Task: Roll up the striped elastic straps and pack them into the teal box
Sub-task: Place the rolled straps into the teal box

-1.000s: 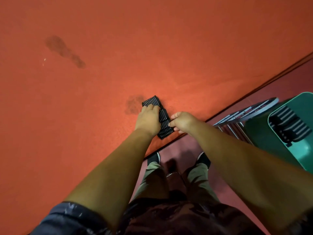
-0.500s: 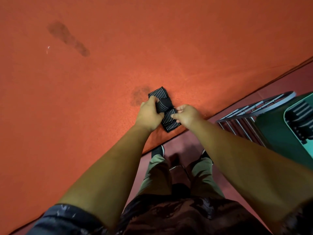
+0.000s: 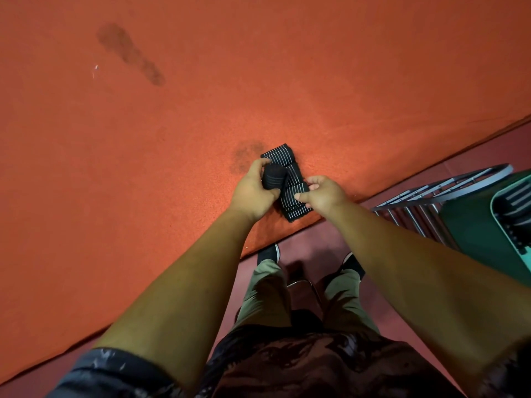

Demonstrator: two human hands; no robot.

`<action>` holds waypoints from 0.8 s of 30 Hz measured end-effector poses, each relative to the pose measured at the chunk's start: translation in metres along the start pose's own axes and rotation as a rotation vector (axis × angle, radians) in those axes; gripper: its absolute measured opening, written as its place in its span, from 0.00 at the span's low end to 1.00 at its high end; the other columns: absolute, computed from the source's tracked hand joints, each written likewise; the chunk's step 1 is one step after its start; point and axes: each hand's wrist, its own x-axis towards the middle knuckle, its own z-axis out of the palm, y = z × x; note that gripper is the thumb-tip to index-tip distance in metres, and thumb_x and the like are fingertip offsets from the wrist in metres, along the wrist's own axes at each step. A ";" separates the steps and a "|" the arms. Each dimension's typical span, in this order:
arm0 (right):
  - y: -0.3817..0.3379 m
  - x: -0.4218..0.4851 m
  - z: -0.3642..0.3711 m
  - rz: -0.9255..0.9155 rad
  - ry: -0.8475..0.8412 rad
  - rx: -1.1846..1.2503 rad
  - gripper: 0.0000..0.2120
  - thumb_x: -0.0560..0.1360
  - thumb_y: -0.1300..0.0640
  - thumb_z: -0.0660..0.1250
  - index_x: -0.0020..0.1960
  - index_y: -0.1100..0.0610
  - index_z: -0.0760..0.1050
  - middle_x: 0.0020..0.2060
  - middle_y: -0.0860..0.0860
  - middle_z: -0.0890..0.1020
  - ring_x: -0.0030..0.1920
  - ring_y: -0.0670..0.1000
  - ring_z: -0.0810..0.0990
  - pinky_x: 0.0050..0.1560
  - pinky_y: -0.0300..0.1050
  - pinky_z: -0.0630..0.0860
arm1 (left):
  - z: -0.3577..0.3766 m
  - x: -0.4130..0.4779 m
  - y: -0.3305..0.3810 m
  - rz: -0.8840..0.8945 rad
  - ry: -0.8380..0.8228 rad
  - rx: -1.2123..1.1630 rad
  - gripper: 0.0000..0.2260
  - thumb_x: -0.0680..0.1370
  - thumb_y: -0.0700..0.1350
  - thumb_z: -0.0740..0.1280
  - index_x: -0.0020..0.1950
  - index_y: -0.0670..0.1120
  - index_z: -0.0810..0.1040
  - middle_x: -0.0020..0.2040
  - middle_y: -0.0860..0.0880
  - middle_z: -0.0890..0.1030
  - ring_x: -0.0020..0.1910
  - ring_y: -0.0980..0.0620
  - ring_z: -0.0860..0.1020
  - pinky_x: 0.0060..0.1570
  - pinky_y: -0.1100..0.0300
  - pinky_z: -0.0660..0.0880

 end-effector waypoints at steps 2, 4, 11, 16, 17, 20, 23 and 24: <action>0.000 -0.002 -0.001 0.010 0.002 0.014 0.24 0.75 0.60 0.81 0.68 0.56 0.78 0.56 0.49 0.82 0.56 0.55 0.86 0.67 0.54 0.81 | -0.001 -0.002 0.002 0.015 0.011 -0.002 0.31 0.76 0.35 0.73 0.76 0.54 0.71 0.58 0.53 0.83 0.53 0.54 0.83 0.56 0.59 0.79; 0.000 -0.005 -0.003 0.018 -0.004 0.004 0.12 0.75 0.57 0.81 0.55 0.56 0.82 0.49 0.49 0.87 0.48 0.51 0.86 0.60 0.50 0.82 | -0.003 -0.003 0.004 0.020 0.020 -0.006 0.30 0.75 0.35 0.73 0.74 0.54 0.73 0.56 0.53 0.83 0.51 0.55 0.82 0.52 0.62 0.78; -0.009 -0.029 -0.025 0.067 0.019 0.059 0.13 0.73 0.51 0.81 0.49 0.57 0.81 0.37 0.49 0.81 0.40 0.50 0.80 0.47 0.46 0.75 | -0.006 -0.003 0.011 -0.053 0.056 -0.033 0.18 0.75 0.41 0.80 0.56 0.52 0.74 0.51 0.53 0.84 0.49 0.53 0.83 0.51 0.57 0.80; -0.021 -0.053 -0.067 0.026 0.045 0.071 0.11 0.77 0.54 0.79 0.51 0.59 0.82 0.33 0.47 0.81 0.31 0.44 0.78 0.27 0.34 0.70 | 0.001 -0.008 0.035 -0.033 0.058 -0.064 0.17 0.77 0.44 0.80 0.53 0.50 0.72 0.49 0.55 0.82 0.46 0.57 0.81 0.44 0.64 0.75; -0.022 -0.056 -0.075 0.011 0.052 0.080 0.13 0.76 0.53 0.79 0.53 0.61 0.83 0.32 0.48 0.83 0.30 0.43 0.79 0.26 0.33 0.69 | 0.003 -0.008 0.042 -0.025 0.058 -0.054 0.16 0.77 0.46 0.80 0.54 0.49 0.73 0.48 0.55 0.82 0.45 0.58 0.80 0.43 0.65 0.74; -0.026 -0.069 -0.099 0.008 0.057 0.101 0.20 0.75 0.46 0.79 0.61 0.58 0.82 0.50 0.52 0.89 0.47 0.50 0.86 0.48 0.41 0.77 | 0.011 -0.008 0.063 -0.002 0.059 -0.003 0.16 0.77 0.52 0.79 0.54 0.47 0.74 0.48 0.52 0.82 0.47 0.51 0.81 0.46 0.59 0.75; -0.026 -0.085 -0.126 0.018 0.049 0.206 0.16 0.76 0.46 0.78 0.58 0.52 0.80 0.55 0.50 0.89 0.52 0.51 0.89 0.53 0.48 0.83 | 0.023 -0.004 0.087 0.010 0.023 0.043 0.19 0.77 0.55 0.79 0.54 0.45 0.75 0.49 0.49 0.83 0.51 0.45 0.82 0.51 0.51 0.78; -0.025 -0.090 -0.136 0.014 0.053 0.238 0.14 0.77 0.46 0.78 0.56 0.51 0.80 0.54 0.50 0.88 0.49 0.50 0.90 0.48 0.46 0.84 | 0.027 -0.003 0.096 0.015 0.004 0.065 0.20 0.77 0.56 0.79 0.53 0.45 0.74 0.49 0.48 0.82 0.50 0.44 0.82 0.49 0.51 0.76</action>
